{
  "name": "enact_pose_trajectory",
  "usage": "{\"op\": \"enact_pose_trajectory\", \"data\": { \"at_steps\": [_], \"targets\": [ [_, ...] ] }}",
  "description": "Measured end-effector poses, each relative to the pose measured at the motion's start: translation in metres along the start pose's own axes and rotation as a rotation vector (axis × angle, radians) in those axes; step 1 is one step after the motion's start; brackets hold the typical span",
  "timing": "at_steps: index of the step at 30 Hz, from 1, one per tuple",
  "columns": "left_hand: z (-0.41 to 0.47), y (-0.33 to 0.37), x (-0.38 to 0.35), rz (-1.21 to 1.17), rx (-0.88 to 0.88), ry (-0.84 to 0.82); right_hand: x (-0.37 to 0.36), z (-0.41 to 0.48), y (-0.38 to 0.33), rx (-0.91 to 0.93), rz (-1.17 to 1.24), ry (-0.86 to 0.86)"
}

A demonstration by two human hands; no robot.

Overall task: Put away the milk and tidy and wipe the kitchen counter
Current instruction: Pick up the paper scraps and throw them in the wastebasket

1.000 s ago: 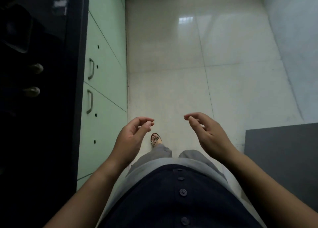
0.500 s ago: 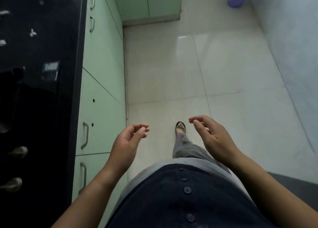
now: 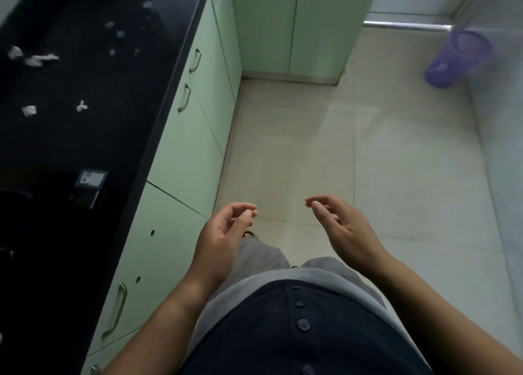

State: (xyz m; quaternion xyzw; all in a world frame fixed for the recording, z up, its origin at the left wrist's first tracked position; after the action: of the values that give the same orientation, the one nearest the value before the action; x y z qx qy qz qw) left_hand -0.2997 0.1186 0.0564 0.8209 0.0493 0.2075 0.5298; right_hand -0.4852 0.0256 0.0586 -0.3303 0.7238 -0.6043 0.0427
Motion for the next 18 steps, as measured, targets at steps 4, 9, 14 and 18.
{"op": "enact_pose_trajectory", "data": {
  "at_steps": [4, 9, 14, 18],
  "targets": [
    [0.068, 0.006, 0.027, -0.030, 0.041, 0.062, -0.010, 0.085, -0.021, 0.024, -0.032, -0.067],
    [0.170, 0.038, 0.085, -0.040, 0.016, 0.152, -0.027, 0.213, -0.080, 0.111, -0.086, -0.114],
    [0.235, 0.068, 0.161, -0.096, -0.022, 0.299, -0.072, 0.308, -0.161, 0.239, -0.049, -0.259],
    [0.254, 0.057, 0.202, -0.149, 0.057, 0.440, -0.116, 0.354, -0.190, 0.253, -0.038, -0.413]
  ]
}}
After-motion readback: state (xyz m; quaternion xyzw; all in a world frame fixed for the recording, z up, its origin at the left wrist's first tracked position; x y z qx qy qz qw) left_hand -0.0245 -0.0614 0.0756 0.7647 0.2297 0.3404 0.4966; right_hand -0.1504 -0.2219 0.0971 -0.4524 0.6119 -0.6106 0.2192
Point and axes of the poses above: each hand's wrist, its own z-axis towards the middle knuckle, its own x-axis out of the back of the hand, y = z × x, the point moved 6 cm from there along z, towards the middle knuckle, and after that the axes turned 8 degrees about z, right-handed, at the moved point
